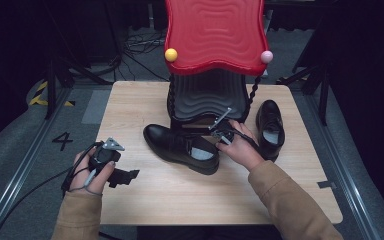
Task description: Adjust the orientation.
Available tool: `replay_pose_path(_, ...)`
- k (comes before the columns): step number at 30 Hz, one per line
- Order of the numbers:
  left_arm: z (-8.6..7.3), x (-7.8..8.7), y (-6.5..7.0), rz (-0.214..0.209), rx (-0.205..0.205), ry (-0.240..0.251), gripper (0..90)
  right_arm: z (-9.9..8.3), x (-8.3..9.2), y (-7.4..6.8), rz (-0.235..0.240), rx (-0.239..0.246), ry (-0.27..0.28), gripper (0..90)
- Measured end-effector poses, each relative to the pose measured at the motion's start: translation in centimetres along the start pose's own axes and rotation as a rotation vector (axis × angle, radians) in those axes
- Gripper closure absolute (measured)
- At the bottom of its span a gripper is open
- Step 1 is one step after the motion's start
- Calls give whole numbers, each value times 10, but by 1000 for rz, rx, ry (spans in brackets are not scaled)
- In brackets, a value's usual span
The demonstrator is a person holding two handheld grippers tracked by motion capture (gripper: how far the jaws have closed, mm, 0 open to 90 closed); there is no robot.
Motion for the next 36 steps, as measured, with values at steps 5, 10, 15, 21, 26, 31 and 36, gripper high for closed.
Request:
replay_pose_path(5,0,0,0,2,-3,0,170,0,9,3,-1,-5,20,865)
replay_pose_path(10,0,0,1,0,-1,-2,170,5,29,2,21,-1,65,836)
replay_pose_path(15,0,0,1,0,-1,-2,170,14,60,-6,4,43,118,803)
replay_pose_path(21,1,0,1,0,-6,0,170,22,85,-29,42,118,146,779)
replay_pose_path(26,0,1,1,-1,-4,0,170,26,89,-50,85,186,106,745)
replay_pose_path(31,0,0,1,-8,-10,-9,170,24,81,-60,117,215,31,714)
replay_pose_path(36,-1,-1,1,-7,-13,-20,169,25,61,-60,130,240,-31,686)
Point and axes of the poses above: each handheld gripper's, and its own axes: x roughly backward along the jaws, z roughly out of its top, y roughly to its right, the point moved 6 cm from there along -x, roughly forward along the jaws, and after that the axes turned 11 degrees about -z, right-handed, at the moved point
